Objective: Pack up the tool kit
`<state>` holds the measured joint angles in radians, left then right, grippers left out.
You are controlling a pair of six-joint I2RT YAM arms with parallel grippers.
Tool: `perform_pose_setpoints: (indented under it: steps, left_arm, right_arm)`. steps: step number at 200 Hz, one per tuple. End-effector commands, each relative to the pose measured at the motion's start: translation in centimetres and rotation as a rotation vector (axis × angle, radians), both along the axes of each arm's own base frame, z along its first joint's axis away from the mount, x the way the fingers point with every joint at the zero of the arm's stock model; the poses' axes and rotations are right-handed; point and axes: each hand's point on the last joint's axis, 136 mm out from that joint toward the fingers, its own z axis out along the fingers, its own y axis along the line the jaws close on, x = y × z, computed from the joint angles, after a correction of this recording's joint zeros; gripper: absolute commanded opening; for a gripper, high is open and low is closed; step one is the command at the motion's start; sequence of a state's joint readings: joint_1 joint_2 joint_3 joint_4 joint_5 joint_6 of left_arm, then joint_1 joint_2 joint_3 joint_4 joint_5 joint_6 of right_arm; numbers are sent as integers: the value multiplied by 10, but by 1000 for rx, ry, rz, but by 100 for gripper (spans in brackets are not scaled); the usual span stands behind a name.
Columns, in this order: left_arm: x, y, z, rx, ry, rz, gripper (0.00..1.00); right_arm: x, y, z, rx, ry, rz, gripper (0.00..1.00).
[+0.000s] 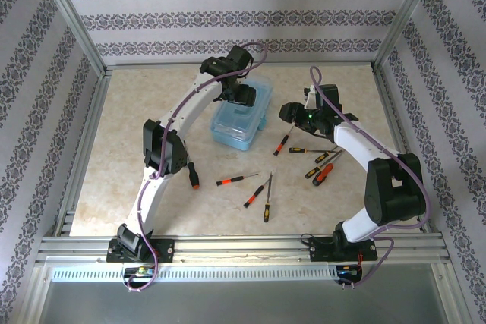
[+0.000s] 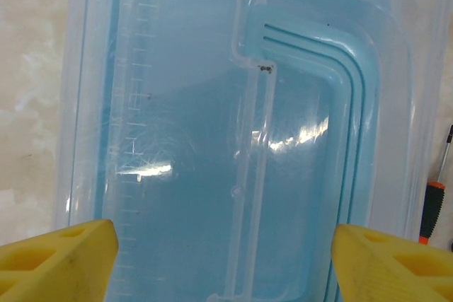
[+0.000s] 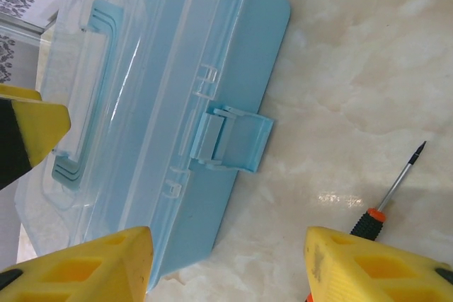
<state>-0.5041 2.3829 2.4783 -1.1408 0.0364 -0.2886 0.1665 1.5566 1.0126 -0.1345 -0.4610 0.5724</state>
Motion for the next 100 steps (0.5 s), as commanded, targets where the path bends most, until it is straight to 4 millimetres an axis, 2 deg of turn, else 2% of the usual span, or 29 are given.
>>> perform_pose_setpoints:
  steps: [1,25,70,100]
  left_arm:
    - [-7,8,-4,45,35,-18,80]
    - [-7,3,9,13,9,-45,80]
    - [3,23,12,60,-18,-18,82]
    - [3,27,16,73,-29,-38,84]
  right_arm:
    - [3,8,11,15,-17,32,60]
    - [3,9,8,18,-13,32,59]
    - [1,12,2,22,-1,37,60]
    - [0,12,0,21,3,38,60]
